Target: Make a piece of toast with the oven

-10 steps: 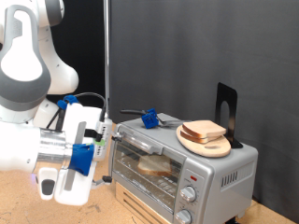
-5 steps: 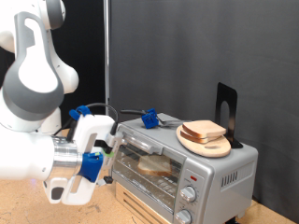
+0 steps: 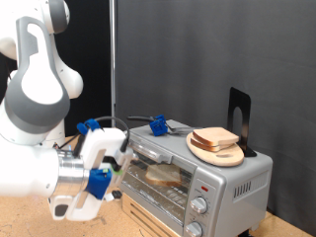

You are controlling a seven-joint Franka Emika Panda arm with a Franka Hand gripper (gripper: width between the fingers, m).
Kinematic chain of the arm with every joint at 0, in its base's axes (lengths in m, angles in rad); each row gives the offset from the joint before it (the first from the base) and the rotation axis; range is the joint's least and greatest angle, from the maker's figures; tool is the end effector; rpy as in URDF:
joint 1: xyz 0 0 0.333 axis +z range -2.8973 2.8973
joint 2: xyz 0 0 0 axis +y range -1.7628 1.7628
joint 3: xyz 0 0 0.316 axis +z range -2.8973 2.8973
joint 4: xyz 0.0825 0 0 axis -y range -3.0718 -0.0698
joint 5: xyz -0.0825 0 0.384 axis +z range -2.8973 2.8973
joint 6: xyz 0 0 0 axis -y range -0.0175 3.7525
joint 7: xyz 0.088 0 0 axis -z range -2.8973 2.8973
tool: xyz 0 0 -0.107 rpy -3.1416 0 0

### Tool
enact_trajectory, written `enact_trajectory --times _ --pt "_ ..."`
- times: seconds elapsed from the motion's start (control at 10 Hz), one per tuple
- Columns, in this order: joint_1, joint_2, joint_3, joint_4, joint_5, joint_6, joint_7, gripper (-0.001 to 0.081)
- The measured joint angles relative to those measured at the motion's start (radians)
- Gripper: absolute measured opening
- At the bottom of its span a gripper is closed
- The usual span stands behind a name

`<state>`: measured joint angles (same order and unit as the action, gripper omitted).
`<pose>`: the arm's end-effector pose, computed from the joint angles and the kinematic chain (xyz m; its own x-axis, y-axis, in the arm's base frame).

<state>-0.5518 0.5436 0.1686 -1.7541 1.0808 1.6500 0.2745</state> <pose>0.6033 -0.1590 0.2800 0.4891 -0.3479 -0.7999 -0.8623 -0.0549 -0.5034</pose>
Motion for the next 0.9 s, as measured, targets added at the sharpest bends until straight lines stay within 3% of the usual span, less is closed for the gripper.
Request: enact_trajectory --times 0.3,0.4,0.6,0.9 --pt "0.031 0.094 0.012 0.087 0.032 0.152 -0.08 0.0682" --pt "0.038 0.129 0.019 0.123 0.033 0.165 -0.099 0.0682" --pt "0.046 0.209 0.03 0.21 0.02 0.113 -0.079 0.0682" --pt "0.061 0.309 0.03 0.323 -0.016 0.041 0.034 0.0682"
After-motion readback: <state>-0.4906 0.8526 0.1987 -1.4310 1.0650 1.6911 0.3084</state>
